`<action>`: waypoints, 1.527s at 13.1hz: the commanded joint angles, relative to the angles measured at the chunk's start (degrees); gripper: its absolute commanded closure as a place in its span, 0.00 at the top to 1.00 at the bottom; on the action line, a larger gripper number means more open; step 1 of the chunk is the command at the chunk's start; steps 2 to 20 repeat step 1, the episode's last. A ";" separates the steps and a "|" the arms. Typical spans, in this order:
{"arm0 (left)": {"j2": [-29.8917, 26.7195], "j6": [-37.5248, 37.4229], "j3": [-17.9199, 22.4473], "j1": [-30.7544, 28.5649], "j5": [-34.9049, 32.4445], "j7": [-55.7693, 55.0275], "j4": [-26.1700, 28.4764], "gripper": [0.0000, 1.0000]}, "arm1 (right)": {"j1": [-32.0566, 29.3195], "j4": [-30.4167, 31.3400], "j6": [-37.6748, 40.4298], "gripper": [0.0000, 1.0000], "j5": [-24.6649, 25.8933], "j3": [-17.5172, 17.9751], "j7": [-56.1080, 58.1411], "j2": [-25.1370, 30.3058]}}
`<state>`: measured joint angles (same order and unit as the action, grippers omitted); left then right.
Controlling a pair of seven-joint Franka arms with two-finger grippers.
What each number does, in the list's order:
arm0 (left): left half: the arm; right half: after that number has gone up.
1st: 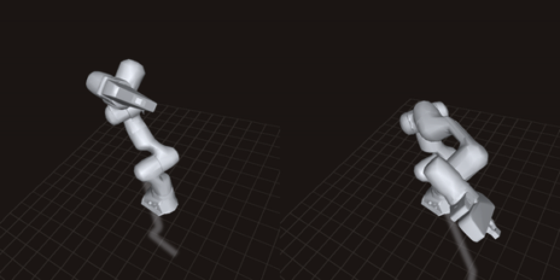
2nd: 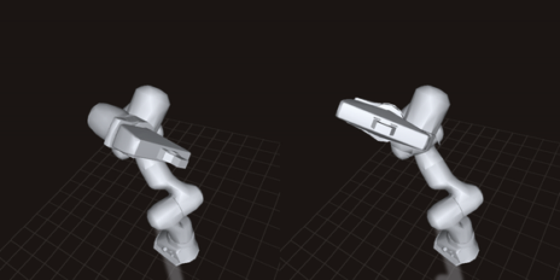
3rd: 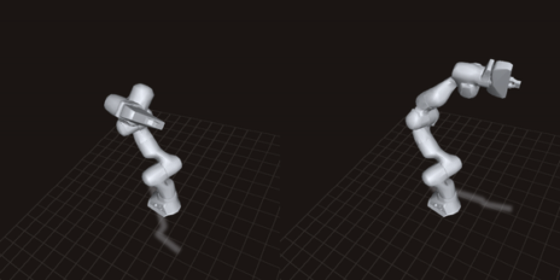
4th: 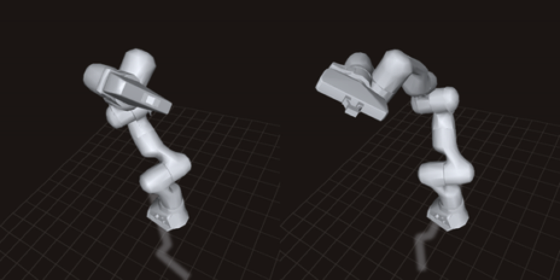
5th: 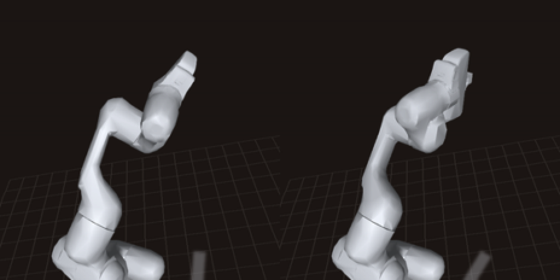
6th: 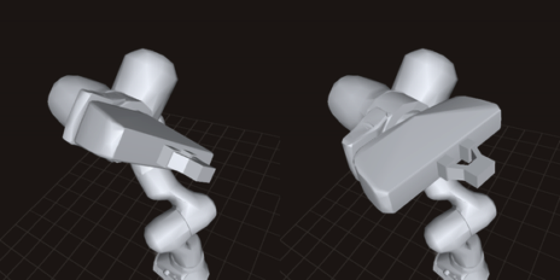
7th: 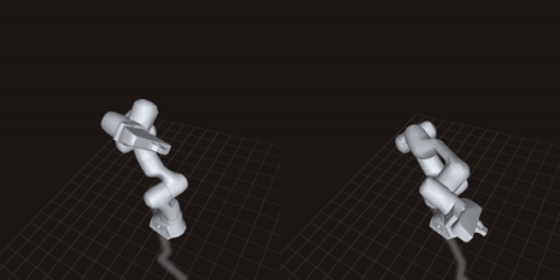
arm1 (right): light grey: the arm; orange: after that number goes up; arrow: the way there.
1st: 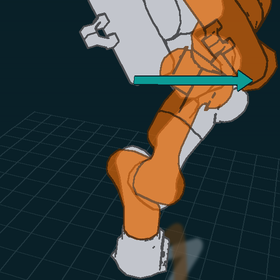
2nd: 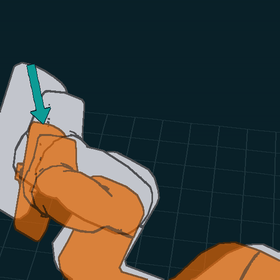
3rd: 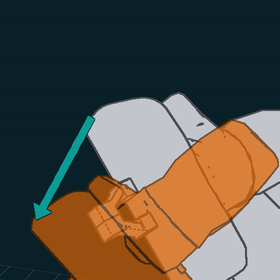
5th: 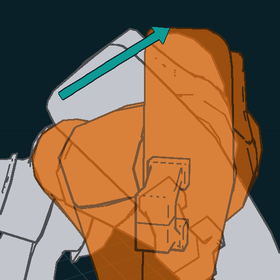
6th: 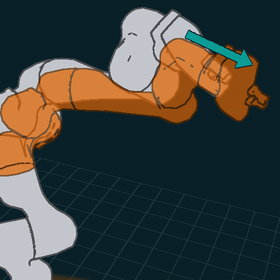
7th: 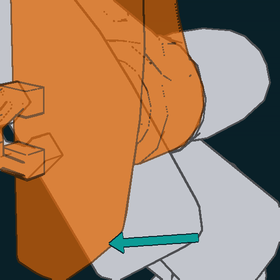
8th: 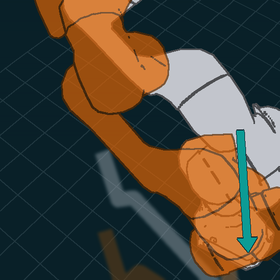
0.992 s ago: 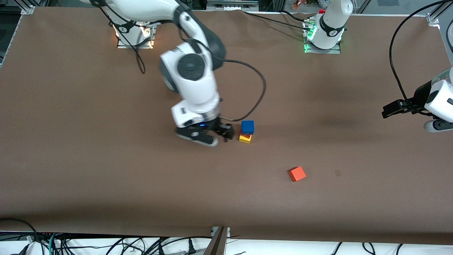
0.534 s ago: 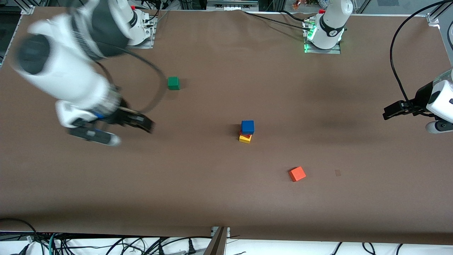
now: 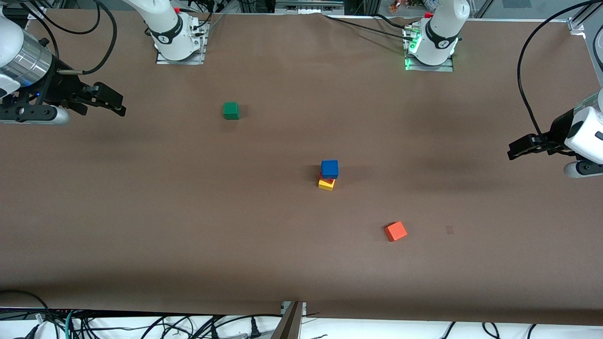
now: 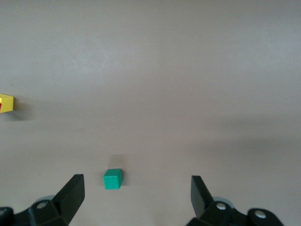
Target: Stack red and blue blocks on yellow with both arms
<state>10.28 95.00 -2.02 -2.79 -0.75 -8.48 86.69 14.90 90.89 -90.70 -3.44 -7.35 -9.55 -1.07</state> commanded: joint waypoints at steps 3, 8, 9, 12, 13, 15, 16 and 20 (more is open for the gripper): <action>0.71 -0.26 0.17 -0.02 1.54 1.44 -1.43 1.00 | -0.57 -0.80 -0.71 1.00 2.21 1.11 1.73 -1.13; 0.71 -0.26 0.17 -0.02 1.54 1.44 -1.43 1.00 | -0.57 -0.80 -0.71 1.00 2.21 1.11 1.73 -1.13; 0.71 -0.26 0.17 -0.02 1.54 1.44 -1.43 1.00 | -0.57 -0.80 -0.71 1.00 2.21 1.11 1.73 -1.13; 0.71 -0.26 0.17 -0.02 1.54 1.44 -1.43 1.00 | -0.57 -0.80 -0.71 1.00 2.21 1.11 1.73 -1.13; 0.71 -0.26 0.17 -0.02 1.54 1.44 -1.43 1.00 | -0.57 -0.80 -0.71 1.00 2.21 1.11 1.73 -1.13; 0.71 -0.26 0.17 -0.02 1.54 1.44 -1.43 1.00 | -0.57 -0.80 -0.71 1.00 2.21 1.11 1.73 -1.13; 0.71 -0.26 0.17 -0.02 1.54 1.44 -1.43 1.00 | -0.57 -0.80 -0.71 1.00 2.21 1.11 1.73 -1.13; 0.71 -0.26 0.17 -0.02 1.54 1.44 -1.43 1.00 | -0.57 -0.80 -0.71 1.00 2.21 1.11 1.73 -1.13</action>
